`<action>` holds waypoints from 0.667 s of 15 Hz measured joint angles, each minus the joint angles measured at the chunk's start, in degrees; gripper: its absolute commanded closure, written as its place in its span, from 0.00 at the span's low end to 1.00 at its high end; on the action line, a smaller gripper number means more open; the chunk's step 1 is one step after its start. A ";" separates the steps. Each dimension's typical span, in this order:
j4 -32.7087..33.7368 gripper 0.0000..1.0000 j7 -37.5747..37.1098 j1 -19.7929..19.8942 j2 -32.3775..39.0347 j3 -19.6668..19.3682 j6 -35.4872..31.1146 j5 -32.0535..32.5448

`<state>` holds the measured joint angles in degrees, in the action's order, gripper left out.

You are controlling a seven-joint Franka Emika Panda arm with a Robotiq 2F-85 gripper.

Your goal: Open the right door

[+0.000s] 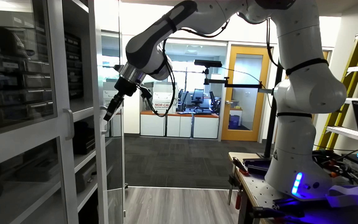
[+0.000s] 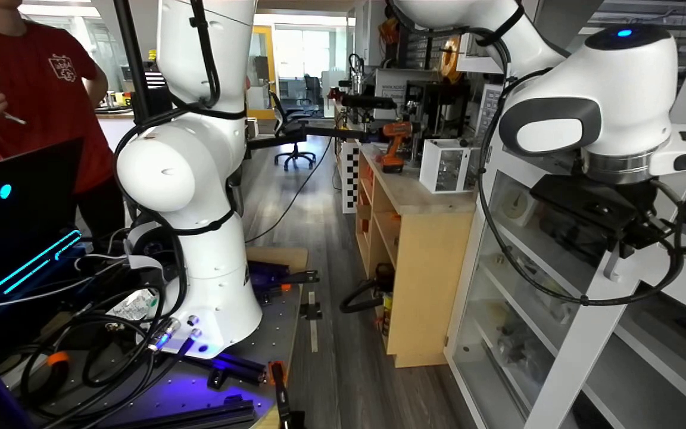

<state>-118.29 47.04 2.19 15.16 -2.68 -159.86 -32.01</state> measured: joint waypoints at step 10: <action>-5.58 0.96 10.39 3.83 -6.17 -0.44 8.54 -0.12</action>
<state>-123.87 57.43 6.02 8.99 -3.12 -151.32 -32.13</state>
